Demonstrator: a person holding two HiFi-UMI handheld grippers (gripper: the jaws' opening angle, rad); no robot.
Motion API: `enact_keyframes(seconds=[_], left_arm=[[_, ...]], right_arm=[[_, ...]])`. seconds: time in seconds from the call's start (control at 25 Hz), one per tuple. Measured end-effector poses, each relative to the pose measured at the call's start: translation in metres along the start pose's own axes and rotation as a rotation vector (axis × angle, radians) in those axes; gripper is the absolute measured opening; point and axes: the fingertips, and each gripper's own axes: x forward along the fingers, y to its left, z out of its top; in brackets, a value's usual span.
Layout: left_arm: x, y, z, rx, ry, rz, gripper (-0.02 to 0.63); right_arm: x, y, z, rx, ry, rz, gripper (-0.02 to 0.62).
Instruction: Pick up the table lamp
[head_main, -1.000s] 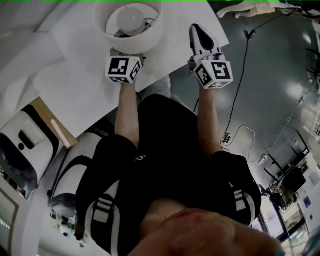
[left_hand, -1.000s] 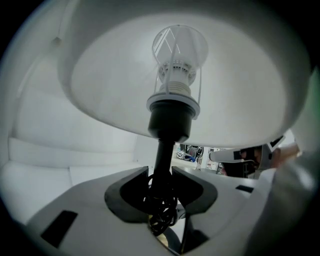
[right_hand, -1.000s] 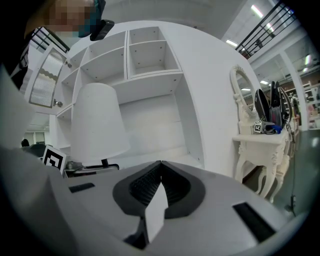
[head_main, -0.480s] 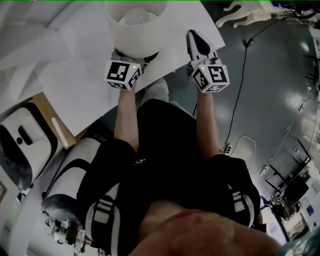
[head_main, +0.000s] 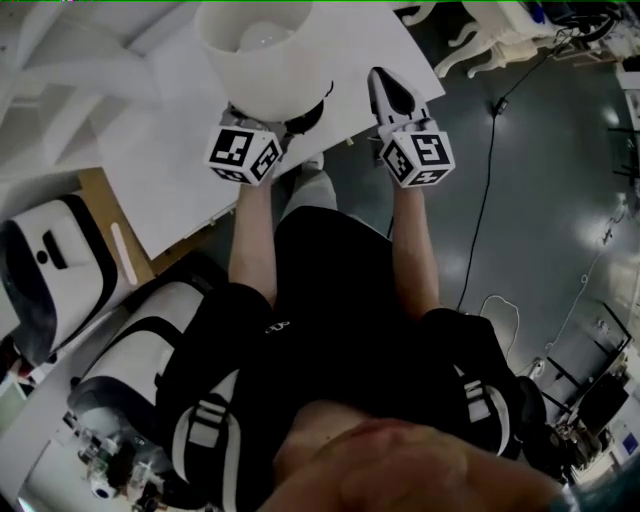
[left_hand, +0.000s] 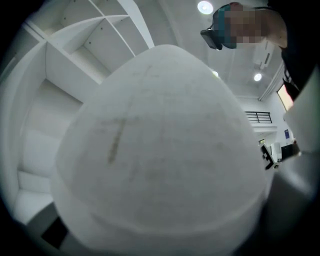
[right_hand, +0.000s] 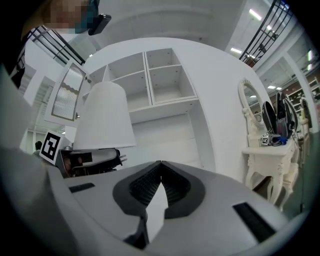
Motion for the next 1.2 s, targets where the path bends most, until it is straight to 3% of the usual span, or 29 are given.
enact_keyframes(seconds=[0.2,0.48,1.2], left_arm=[[-0.035,-0.030,0.036,0.045,-0.022,0.015,0.138],[-0.039,-0.051,0.067,0.047,-0.062,0.042,0.138],[-0.045,-0.081,0.077,0.049,-0.067,0.052,0.138]], right_arm=[[-0.033,0.036,0.027,-0.026,-0.052,0.034,0.018],[-0.054,0.040,0.054,-0.074,-0.095,0.029,0.017],[-0.089,0.038,0.064,-0.119,-0.086,-0.012,0.017]])
